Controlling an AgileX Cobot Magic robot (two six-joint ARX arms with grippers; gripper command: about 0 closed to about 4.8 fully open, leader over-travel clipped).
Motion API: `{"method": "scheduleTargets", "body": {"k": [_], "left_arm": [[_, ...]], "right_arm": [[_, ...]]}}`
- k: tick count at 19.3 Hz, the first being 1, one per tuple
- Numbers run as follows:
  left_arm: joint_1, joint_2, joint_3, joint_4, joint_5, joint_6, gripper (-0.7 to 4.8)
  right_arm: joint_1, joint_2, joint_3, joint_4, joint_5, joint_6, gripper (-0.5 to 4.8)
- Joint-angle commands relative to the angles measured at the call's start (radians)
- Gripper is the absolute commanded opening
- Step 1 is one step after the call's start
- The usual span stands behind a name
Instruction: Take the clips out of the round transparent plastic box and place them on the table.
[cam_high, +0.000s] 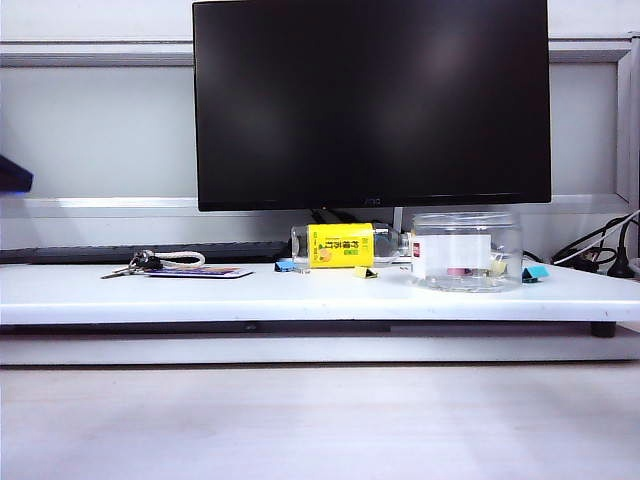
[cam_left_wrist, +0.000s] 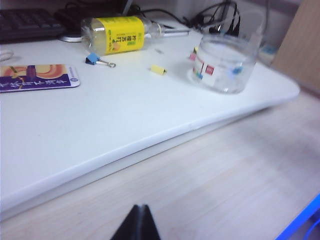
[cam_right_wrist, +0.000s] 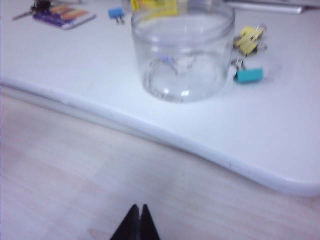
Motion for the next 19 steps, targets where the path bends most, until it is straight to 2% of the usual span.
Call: {"method": "scheduleTargets", "body": {"k": [1, 5, 8, 16, 19], "left_arm": [[-0.001, 0.002, 0.003, -0.015, 0.000, 0.030, -0.06], [0.000, 0.001, -0.030, -0.061, -0.019, 0.058, -0.06], [-0.001, 0.001, -0.067, -0.079, 0.027, 0.052, -0.06], [-0.001, 0.000, -0.067, -0.077, 0.037, 0.039, -0.05], [-0.001, -0.080, -0.067, -0.077, 0.037, 0.040, -0.05]], "right_arm": [[0.000, -0.002, -0.005, 0.008, 0.005, -0.003, -0.01], [0.000, -0.001, -0.005, 0.007, 0.014, -0.032, -0.01], [0.000, -0.002, -0.005, 0.007, 0.014, -0.032, -0.01], [0.000, -0.002, -0.005, 0.008, 0.018, -0.032, 0.00], [0.000, -0.002, -0.005, 0.008, 0.021, -0.032, 0.00]]}}
